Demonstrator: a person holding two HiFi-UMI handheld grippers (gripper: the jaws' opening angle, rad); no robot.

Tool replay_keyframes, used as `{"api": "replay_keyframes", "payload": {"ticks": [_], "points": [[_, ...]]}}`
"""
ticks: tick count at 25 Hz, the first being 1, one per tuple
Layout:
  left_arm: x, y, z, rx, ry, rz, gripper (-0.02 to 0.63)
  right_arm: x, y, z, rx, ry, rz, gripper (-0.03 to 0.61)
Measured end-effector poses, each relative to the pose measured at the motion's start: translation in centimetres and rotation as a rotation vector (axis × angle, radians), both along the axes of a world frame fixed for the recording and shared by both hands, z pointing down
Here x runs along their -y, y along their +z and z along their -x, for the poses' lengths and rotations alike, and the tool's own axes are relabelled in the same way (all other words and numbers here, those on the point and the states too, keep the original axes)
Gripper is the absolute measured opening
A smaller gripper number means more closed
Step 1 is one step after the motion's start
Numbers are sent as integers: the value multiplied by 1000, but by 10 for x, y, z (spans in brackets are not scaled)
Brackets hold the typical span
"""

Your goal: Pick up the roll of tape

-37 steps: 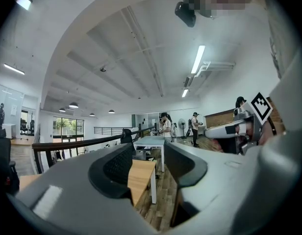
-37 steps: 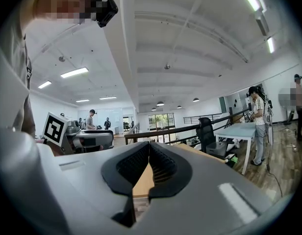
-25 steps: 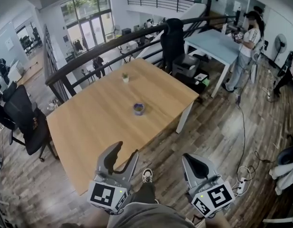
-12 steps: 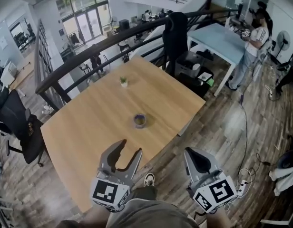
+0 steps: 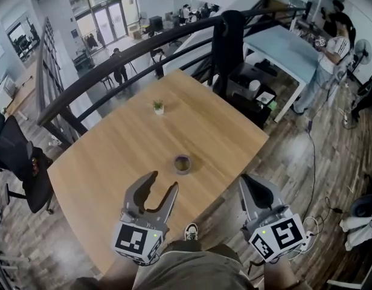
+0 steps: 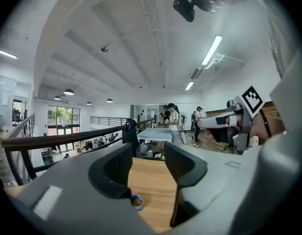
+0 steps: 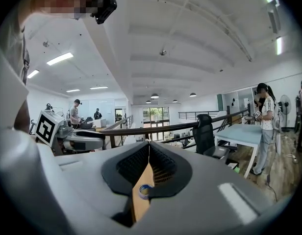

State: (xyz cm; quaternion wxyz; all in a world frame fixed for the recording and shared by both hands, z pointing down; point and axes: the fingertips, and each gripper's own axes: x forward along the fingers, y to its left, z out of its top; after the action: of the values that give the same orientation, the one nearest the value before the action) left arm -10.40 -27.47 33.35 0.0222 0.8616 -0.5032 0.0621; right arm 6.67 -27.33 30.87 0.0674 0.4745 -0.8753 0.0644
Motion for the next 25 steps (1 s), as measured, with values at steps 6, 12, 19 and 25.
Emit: {"api": "replay_keyframes", "payload": {"ticks": [6,12,19,25], "points": [[20,2,12,8,-10,-6,207,23,3,8,-20,-15,4,11],[36,2,17,-6,-47,1,206,36,13,11,-44,-47,27,11],[60,27,11,35,-66,55,206,62,32,9,-43,-80,63,11],[81,73,5,114,-78,135,206,88,80,11,-122,-102,125,12]]}}
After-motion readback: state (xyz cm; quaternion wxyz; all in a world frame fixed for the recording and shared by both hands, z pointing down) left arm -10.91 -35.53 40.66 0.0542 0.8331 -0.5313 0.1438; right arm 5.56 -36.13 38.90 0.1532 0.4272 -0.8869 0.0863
